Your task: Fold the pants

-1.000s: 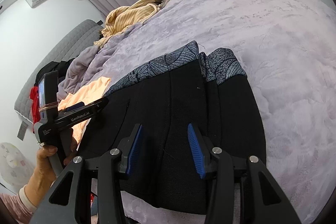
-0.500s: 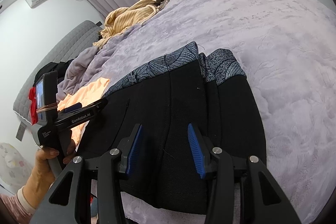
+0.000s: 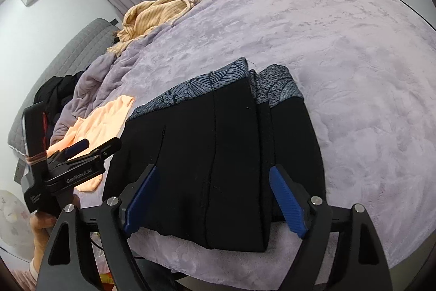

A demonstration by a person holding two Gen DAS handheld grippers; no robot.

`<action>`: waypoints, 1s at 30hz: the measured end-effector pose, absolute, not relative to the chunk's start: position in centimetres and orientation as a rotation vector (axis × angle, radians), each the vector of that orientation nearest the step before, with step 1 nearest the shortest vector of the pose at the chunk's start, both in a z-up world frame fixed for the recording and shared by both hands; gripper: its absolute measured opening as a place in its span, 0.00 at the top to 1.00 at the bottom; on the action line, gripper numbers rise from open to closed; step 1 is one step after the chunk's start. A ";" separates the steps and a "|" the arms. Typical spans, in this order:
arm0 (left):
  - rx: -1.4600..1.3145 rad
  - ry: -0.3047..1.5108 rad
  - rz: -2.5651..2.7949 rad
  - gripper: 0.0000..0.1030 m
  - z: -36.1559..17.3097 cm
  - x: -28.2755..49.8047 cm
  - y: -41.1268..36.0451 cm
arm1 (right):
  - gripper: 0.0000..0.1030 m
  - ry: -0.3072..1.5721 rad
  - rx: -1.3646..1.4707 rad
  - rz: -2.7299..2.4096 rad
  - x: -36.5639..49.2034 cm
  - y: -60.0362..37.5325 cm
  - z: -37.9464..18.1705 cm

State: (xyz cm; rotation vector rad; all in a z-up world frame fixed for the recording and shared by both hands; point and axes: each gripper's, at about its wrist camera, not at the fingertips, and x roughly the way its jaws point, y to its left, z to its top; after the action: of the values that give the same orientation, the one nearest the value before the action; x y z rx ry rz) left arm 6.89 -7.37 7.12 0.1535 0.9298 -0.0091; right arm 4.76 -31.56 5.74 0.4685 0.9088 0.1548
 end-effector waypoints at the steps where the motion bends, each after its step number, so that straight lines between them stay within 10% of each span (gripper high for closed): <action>1: 0.152 0.930 -0.011 0.01 7.5 6.5 -7.7 | 0.16 0.917 0.462 0.135 4.6 -31.7 6.0; 30: 0.111 0.944 -0.019 0.01 10.4 2.1 -10.3 | 0.09 0.978 0.203 -0.042 3.1 -28.3 10.0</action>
State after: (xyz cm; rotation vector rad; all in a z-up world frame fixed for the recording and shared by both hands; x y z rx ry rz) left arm 2.14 -10.30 10.45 0.1108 0.9438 -0.0185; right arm 3.07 -28.31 9.97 0.2026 0.9779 -0.0421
